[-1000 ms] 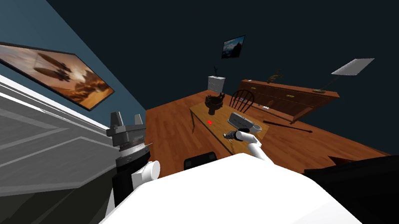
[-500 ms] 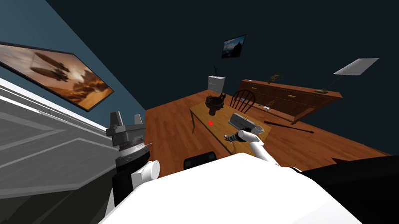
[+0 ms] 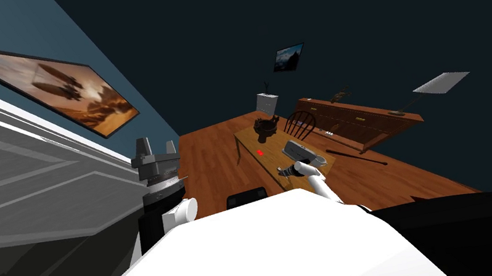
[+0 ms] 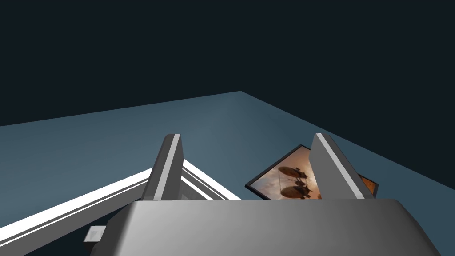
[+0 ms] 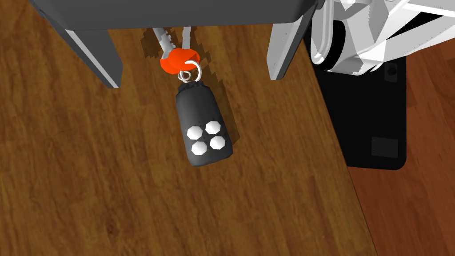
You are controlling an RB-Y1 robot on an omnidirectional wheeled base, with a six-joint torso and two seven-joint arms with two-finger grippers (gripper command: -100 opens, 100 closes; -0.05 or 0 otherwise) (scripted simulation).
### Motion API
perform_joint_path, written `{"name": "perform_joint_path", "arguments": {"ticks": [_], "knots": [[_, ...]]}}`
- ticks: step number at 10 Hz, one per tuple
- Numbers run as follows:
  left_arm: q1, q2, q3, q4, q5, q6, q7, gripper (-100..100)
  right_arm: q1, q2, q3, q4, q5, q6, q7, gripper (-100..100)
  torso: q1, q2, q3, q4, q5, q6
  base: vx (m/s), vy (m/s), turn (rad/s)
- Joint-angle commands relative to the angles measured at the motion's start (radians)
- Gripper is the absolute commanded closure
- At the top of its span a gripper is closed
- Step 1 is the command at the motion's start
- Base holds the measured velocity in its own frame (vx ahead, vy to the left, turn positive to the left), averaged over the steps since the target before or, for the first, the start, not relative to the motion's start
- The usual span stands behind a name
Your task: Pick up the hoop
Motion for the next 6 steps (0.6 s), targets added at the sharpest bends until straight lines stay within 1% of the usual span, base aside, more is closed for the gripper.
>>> {"name": "perform_joint_path", "arguments": {"ticks": [1,2,3,4,6], "knots": [[0.000,0.000,0.000,0.000,0.000,0.000,0.000,0,-0.004,0.018,0.002,0.023,0.009,-0.028,0.014,-100,0.000,0.000,0.000,0.000,0.000,0.000,0.041,-0.027,-0.017],[0.000,0.000,0.000,0.000,0.000,0.000,0.000,0,-0.006,0.032,0.004,0.044,0.015,-0.049,0.026,-100,-0.001,-0.001,-0.001,0.000,0.000,0.000,0.053,-0.033,-0.014],[0.000,0.000,0.000,0.000,0.000,0.000,0.000,0,-0.004,0.023,0.002,0.038,0.007,-0.039,0.024,-100,-0.001,-0.002,-0.001,0.000,0.000,0.000,0.025,-0.015,0.001],[0.000,0.000,0.000,0.000,0.000,0.000,0.000,0,-0.004,0.024,0.002,0.041,0.008,-0.043,0.027,100,0.000,-0.001,0.000,0.000,0.000,0.000,0.000,0.000,0.000],[0.000,0.000,0.000,0.000,0.000,0.000,0.000,0,-0.004,0.023,0.002,0.040,0.007,-0.042,0.027,100,0.000,0.001,0.000,0.000,-0.001,-0.001,0.000,0.000,0.000]]}}
